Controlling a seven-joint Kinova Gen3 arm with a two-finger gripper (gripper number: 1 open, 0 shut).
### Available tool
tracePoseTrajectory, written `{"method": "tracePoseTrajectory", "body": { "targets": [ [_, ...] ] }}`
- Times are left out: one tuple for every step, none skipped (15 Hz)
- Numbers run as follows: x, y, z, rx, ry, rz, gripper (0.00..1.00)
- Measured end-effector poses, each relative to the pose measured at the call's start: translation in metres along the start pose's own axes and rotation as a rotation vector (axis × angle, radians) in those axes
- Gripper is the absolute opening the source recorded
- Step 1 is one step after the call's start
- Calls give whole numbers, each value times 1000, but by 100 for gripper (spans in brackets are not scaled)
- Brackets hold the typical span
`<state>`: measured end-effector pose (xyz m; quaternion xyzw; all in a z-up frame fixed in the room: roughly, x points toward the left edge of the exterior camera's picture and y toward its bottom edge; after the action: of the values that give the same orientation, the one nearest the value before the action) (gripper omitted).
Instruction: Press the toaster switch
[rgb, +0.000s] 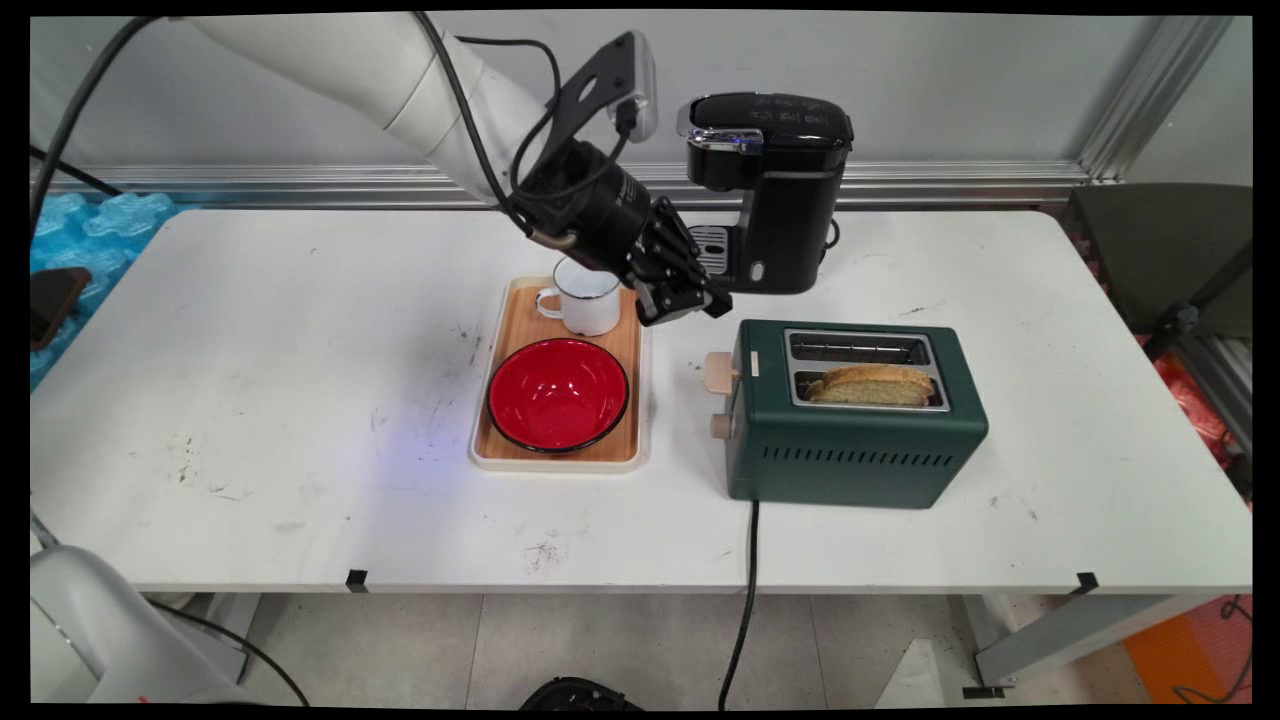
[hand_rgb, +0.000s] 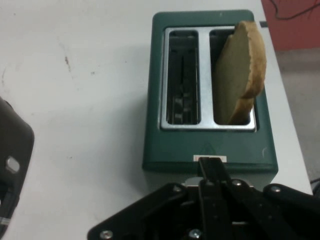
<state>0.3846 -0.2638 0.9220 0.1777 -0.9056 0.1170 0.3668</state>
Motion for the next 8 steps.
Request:
{"method": "tracePoseTrajectory", "body": {
  "targets": [
    [0,0,2,1,-7,7,0],
    [-1,0,3,1,-13,12,0],
    [-2,0,6,2,-19,17,0],
    [-3,0,8,2,-24,22,0],
    [-5,0,10,3,-28,26,0],
    [-5,0,12,3,-31,29,0],
    [-7,0,14,4,-34,31,0],
    [-8,0,17,4,-38,33,0]
  ]
}}
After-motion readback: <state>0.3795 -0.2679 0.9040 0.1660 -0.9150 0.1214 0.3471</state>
